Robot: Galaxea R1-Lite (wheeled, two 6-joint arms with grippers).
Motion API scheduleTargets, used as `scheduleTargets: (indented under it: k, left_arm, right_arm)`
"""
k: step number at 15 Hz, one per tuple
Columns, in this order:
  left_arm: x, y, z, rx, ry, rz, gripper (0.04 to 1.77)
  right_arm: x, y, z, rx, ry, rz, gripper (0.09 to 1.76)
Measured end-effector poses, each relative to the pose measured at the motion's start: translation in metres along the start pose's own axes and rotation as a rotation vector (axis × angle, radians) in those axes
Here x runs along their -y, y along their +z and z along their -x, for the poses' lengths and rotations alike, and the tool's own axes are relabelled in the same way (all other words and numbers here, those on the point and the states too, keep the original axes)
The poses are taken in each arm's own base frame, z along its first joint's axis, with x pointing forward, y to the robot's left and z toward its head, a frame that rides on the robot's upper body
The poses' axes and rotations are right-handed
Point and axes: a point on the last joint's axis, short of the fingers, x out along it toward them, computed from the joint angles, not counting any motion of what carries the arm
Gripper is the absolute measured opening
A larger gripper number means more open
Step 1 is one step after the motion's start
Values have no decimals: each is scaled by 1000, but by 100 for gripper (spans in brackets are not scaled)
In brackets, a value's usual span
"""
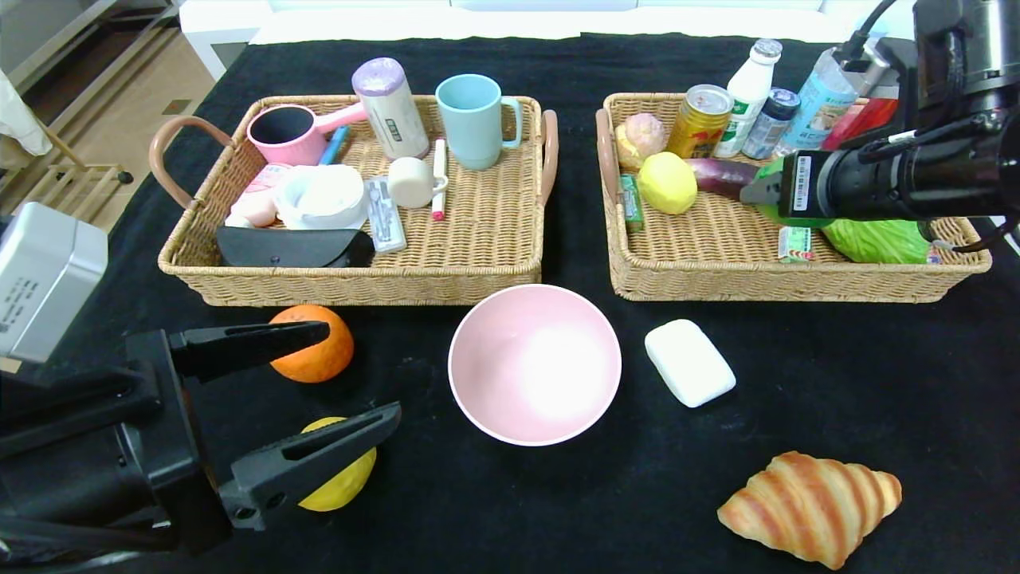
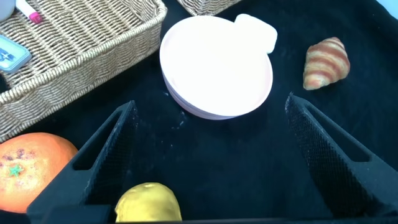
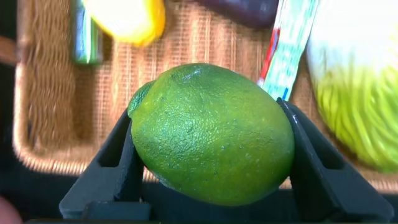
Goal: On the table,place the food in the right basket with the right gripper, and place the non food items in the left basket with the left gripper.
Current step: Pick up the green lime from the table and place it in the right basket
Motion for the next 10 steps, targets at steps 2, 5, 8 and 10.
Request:
scheduleTargets:
  k: [2,5,8,10]
  left_arm:
    - [0,1,1,4,0,-1,172]
    - [0,1,1,3,0,-1,172]
    - [0,0,1,3,2,0,172]
    - [0,0,1,2,2,0,172]
  right_arm:
    - [0,0,-11,15,-6,-9,132]
    - [0,-3,-19,4,-15,-8,132]
    - [-3,-5,-22,0,-33,-3,147]
    - [-3,-6,-22,-4,-35,-1,152]
